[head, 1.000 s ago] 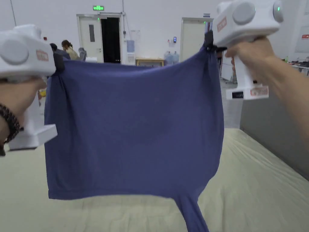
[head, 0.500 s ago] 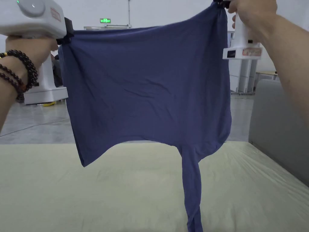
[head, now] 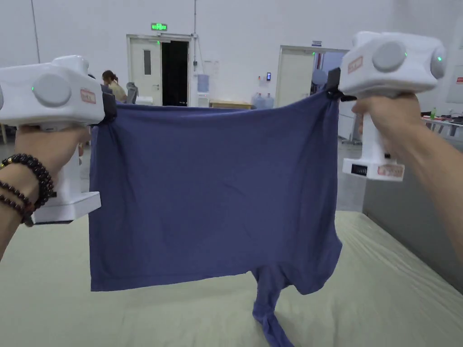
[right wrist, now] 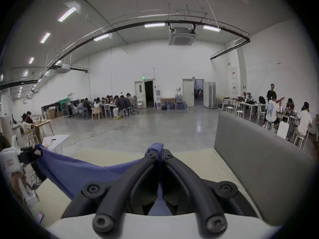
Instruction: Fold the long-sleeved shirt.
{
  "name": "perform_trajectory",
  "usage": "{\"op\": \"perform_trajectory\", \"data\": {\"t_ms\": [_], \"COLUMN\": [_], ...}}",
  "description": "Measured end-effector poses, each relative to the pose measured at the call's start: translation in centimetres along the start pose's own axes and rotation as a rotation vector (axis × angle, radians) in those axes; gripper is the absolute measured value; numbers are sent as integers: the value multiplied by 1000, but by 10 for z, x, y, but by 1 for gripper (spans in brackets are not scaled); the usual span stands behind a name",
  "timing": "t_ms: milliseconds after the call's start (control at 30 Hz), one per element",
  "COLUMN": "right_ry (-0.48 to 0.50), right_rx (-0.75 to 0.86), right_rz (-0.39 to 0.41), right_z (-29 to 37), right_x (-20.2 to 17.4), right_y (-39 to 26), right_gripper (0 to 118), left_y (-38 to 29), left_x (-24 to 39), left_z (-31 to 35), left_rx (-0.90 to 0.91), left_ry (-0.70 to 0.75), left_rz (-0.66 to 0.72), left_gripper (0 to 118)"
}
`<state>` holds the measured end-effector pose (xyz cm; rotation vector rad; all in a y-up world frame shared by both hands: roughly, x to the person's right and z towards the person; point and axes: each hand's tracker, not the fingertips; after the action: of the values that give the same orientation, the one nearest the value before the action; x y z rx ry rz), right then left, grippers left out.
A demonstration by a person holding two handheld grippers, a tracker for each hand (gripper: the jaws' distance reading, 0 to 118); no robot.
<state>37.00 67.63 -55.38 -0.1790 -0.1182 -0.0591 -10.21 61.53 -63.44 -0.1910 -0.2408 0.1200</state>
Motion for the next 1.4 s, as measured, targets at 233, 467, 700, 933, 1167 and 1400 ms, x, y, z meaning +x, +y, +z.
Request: {"op": "perform_trajectory", "data": {"t_ms": [233, 467, 700, 933, 1167, 1400], "right_ry": [42, 34, 34, 30, 9, 8], "right_rx": [-95, -192, -402, -723, -881, -943], "right_rz": [-98, -57, -71, 100, 150, 100], "right_z": [86, 196, 308, 358, 352, 349], "right_x": [17, 6, 10, 1, -5, -1], "right_y": [-143, -295, -430, -522, -557, -549], "right_gripper": [4, 4, 4, 4, 4, 115], "left_y": [-129, -266, -390, -472, -512, -502], "left_x": [-14, -18, -30, -31, -35, -28], "left_z": [93, 204, 298, 360, 376, 369], "left_rx": [-104, -152, -320, -538, -676, -718], "left_ry": [-28, -42, -7, 28, 59, 63], "left_rz": [7, 26, 13, -15, 9, -9], "left_gripper": [1, 1, 1, 1, 1, 118]}}
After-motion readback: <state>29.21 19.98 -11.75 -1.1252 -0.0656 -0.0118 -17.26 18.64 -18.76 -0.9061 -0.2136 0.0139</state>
